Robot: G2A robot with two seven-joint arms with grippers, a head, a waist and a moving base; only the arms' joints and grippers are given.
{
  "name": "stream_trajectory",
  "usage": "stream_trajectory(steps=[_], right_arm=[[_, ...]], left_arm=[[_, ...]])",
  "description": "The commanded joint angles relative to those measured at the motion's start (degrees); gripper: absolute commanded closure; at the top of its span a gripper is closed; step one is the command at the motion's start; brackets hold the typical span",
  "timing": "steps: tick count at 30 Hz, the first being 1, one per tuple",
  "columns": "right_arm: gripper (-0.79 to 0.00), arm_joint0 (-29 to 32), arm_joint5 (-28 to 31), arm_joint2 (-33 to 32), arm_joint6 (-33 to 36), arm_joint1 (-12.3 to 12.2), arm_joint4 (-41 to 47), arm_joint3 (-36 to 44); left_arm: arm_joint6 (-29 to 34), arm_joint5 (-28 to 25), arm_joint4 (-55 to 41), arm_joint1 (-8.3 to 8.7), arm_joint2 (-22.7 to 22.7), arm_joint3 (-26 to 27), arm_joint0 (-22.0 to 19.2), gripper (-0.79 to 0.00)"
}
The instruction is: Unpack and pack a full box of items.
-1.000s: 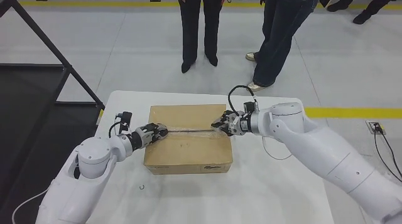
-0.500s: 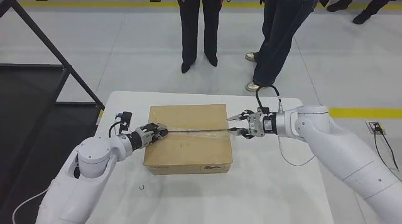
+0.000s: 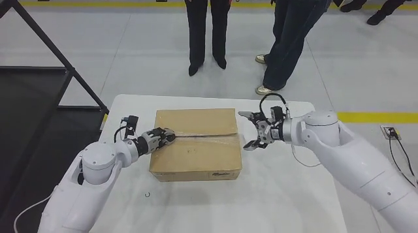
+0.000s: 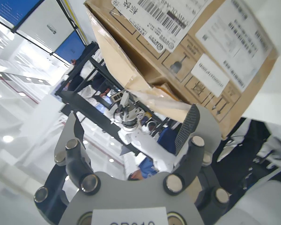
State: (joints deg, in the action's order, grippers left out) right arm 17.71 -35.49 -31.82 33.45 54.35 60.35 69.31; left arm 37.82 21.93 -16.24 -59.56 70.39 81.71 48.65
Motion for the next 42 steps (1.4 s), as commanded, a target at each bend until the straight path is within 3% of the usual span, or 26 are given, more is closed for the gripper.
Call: stream_trajectory(steps=[1, 7, 20, 30, 33, 35, 42], right_arm=[[-0.785, -0.3, 3.5, 0.6, 7.9, -0.7, -8.1, -1.1], [-0.785, -2.2, 11.6, 1.0, 26.2, -2.5, -21.5, -5.8], [-0.785, -1.5, 12.4, 1.0, 25.2, -2.5, -21.8, -5.5], [-0.785, -0.8, 38.8, 2.0, 24.5, -1.2, -36.9, -7.4], [-0.785, -0.5, 41.8, 2.1, 22.5, -0.6, -39.6, -7.3], [-0.643, -0.6, 41.7, 2.1, 20.9, -0.3, -41.1, -7.0], [-0.459, -0.8, 41.3, 1.9, 19.7, 0.7, -45.9, -4.2]], left_arm=[[0.0, 0.0, 0.1, -0.03, -0.1, 0.1, 0.0, 0.0], [-0.4, 0.1, 0.2, -0.09, 0.0, 0.2, 0.2, 0.0], [-1.5, 0.7, 0.1, -0.36, -0.2, 0.8, 0.3, 0.0], [-1.3, 0.9, 0.4, -0.55, -0.5, 0.5, -0.2, 0.0], [-1.3, 1.1, 0.3, -0.6, -0.5, 0.3, -0.3, 0.0], [-1.2, 1.1, 0.5, -0.61, -0.5, 0.3, -0.4, 0.0], [-0.9, 1.4, 0.7, -0.72, -0.7, -0.3, -0.8, 0.0]])
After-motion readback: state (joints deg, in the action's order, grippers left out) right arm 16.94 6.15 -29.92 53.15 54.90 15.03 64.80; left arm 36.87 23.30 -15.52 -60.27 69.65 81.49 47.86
